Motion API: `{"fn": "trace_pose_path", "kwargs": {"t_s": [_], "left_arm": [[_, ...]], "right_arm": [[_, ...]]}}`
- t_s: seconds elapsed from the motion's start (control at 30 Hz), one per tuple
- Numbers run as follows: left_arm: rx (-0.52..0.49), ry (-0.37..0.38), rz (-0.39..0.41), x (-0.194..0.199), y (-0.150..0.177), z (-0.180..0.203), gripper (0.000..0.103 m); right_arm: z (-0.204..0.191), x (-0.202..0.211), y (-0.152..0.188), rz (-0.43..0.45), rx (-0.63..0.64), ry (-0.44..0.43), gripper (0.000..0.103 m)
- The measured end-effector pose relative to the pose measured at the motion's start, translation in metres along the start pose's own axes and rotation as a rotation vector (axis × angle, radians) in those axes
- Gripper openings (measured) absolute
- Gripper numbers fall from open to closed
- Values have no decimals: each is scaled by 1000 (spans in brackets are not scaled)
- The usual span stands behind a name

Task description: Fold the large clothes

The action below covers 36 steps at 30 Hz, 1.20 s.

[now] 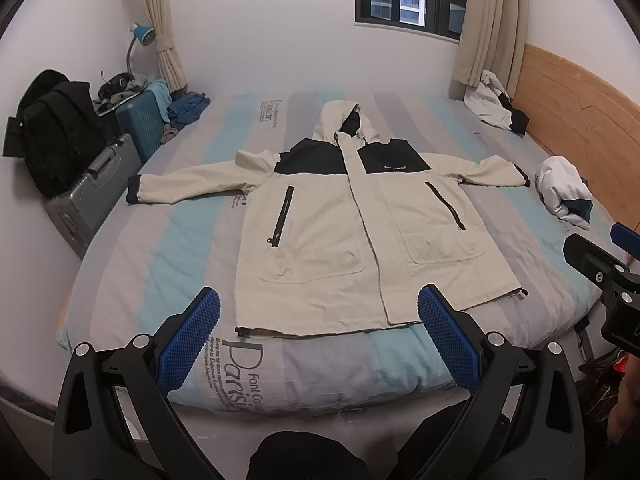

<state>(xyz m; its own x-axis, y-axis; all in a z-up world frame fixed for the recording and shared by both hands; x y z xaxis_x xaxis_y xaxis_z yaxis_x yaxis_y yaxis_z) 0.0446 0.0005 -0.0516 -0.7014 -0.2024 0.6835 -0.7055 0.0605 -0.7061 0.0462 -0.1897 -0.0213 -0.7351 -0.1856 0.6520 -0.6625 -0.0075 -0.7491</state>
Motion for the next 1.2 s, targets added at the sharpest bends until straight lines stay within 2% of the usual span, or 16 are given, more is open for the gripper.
{"fn": "trace_pose_path", "kwargs": {"t_s": [0.97, 1.1, 1.2], "left_arm": [[-12, -8, -3, -1, 2, 1, 97], [-7, 4, -14, -12, 2, -1, 97], [-18, 0, -25, -36, -3, -1, 97]], "right_arm": [[0, 2, 2, 2, -7, -13, 96], [1, -2, 1, 0, -8, -12, 96], [7, -18, -3, -4, -2, -6, 96]]}}
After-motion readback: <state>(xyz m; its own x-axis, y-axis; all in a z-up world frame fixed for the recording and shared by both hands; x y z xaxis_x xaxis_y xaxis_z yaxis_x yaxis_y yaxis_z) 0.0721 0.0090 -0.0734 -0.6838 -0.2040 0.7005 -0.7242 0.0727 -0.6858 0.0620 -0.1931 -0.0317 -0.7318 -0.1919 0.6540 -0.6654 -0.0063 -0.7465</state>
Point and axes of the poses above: each gripper's, at about its wrist camera, not at the fingertips, and x roughly against the way its jaws point, z to its right, y to its underside, the point moved 7 cm from there along -x, roughly the way its jaws point, and after that the axes turned 13 degrees about -y, right-handed, at the moved point
